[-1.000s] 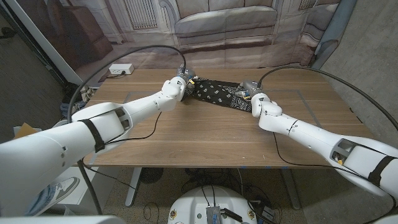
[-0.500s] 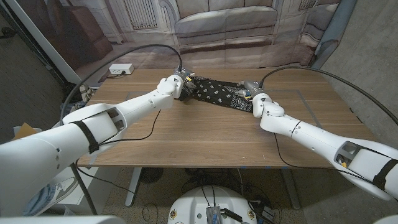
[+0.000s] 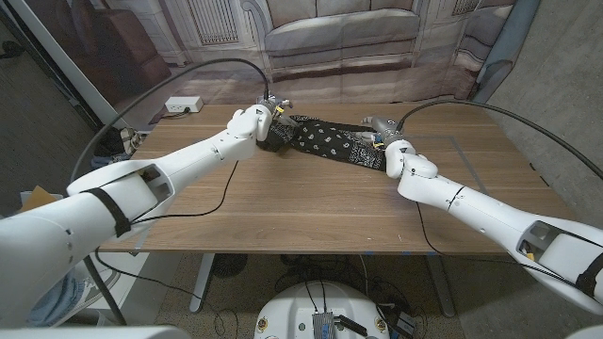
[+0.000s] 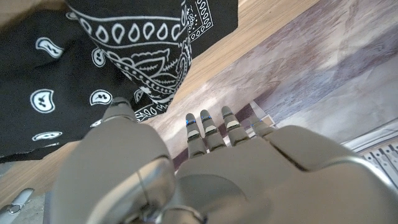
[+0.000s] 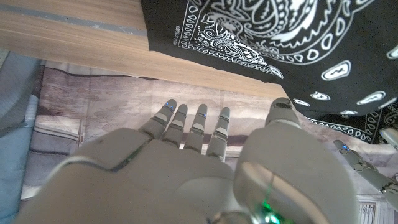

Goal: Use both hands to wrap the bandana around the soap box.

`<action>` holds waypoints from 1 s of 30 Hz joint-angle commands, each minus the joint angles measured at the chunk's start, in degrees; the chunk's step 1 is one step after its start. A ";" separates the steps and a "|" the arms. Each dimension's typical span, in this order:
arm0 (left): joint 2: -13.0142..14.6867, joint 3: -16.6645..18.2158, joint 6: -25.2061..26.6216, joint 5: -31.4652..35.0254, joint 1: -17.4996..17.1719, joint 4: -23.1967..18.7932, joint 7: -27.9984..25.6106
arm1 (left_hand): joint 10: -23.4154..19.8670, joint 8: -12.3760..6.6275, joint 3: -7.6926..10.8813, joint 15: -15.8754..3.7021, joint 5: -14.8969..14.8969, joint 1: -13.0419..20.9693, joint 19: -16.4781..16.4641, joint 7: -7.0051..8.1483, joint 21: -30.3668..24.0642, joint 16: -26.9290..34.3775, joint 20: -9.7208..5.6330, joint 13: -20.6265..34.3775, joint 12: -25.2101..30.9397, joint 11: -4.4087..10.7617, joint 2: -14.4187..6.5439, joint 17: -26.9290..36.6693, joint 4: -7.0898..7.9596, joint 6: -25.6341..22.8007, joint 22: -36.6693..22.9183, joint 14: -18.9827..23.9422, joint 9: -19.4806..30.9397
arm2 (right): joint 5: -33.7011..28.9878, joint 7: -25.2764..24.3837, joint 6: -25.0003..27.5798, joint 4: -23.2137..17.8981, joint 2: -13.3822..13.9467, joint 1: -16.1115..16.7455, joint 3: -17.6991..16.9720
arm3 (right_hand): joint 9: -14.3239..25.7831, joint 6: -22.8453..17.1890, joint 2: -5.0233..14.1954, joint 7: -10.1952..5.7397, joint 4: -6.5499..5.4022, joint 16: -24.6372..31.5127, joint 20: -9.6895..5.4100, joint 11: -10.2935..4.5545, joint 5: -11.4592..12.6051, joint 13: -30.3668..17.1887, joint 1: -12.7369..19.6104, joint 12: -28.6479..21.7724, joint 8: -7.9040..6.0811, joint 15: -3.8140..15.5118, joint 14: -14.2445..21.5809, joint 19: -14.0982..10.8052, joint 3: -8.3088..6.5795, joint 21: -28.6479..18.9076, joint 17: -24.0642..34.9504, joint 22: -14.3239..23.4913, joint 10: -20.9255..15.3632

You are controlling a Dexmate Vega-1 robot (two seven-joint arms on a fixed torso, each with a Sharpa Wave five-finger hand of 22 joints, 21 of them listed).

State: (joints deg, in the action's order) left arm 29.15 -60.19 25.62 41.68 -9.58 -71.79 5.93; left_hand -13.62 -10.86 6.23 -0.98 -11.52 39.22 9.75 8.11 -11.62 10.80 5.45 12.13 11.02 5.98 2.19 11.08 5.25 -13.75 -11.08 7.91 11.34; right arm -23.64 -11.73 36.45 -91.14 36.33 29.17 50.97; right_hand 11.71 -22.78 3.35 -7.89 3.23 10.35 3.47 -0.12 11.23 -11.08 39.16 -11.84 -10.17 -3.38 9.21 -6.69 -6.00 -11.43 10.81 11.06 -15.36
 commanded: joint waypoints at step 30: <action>11.20 39.31 -5.41 -42.06 -37.36 -40.14 -17.93 | 0.28 -0.22 -2.80 -1.14 -0.96 -6.70 -2.74 -5.48 -1.86 0.68 -5.23 -0.24 1.33 -3.29 -1.96 -0.36 3.03 3.31 0.15 -0.26 0.04 | 35.31 -3.05 -48.89 -1.86 6.78 20.05 -26.95 | -0.02 1.81 0.81 3.64 -3.52 0.97 -2.10 1.95 -0.90 -0.04 -7.78 -1.27 -0.57 1.46 2.75 -6.19 2.09 -2.36 -0.13 -0.11 -2.62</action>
State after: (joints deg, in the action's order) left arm 38.91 -34.59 32.53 19.25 -34.50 -107.87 -5.24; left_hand -13.16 -10.86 3.56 -2.20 -12.39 33.21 6.86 2.98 -13.46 11.09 0.12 11.77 11.91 3.16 0.35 10.64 7.92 -10.47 -10.92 6.94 11.25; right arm -1.63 -20.85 5.69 -97.34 43.81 45.29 29.96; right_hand 11.71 -21.39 4.28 -4.59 -0.01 11.03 1.59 1.01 10.37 -11.07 32.06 -13.00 -10.83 -2.06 11.17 -11.90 -4.04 -13.37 10.65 10.92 -17.74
